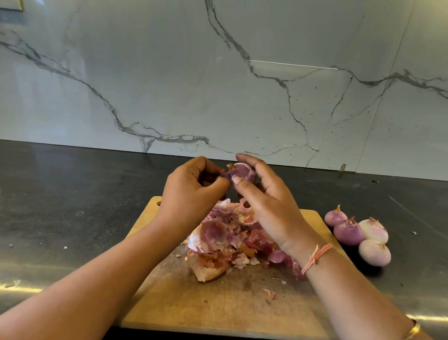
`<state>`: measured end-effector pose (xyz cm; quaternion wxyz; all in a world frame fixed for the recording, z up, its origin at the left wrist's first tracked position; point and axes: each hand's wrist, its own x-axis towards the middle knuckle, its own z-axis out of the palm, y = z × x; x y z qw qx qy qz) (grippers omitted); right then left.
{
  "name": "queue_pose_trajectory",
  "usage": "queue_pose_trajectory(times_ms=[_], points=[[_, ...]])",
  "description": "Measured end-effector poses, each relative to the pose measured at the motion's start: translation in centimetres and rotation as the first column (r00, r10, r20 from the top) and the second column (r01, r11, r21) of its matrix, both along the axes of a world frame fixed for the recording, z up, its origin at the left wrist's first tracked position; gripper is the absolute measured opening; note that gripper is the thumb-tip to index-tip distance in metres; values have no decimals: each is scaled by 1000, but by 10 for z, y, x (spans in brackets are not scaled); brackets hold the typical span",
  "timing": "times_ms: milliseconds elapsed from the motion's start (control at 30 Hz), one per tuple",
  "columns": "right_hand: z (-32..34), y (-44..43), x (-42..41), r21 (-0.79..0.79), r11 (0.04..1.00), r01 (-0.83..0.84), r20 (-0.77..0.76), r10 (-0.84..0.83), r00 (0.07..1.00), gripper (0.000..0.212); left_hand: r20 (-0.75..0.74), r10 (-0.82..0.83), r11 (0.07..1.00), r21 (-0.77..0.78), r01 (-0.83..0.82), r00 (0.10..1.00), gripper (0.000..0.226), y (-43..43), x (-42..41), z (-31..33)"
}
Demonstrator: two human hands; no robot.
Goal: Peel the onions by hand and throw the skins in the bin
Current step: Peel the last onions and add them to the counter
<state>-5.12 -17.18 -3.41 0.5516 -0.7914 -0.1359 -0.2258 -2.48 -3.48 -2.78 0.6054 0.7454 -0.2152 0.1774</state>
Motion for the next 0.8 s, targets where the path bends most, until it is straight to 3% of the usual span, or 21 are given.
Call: queue_pose_trajectory(times_ms=[300,500,667,800], points=[[2,-2,2,76,997,-30,-20,31,999,20,28,58,997,46,-59,998,12,-1,1,-1],[5,-4,3,249,956,-154,-4,160,987,20,-19,127,991,37,-126,992,12,3,7,0],[5,-7,4,286,949,-135,-14,145,989,21,13,46,998,43,-46,999,11,2,2,-1],[2,-7,4,216,968,-126,-5,130,992,23,47,-88,995,51,86,995,2,1,-4,-2]])
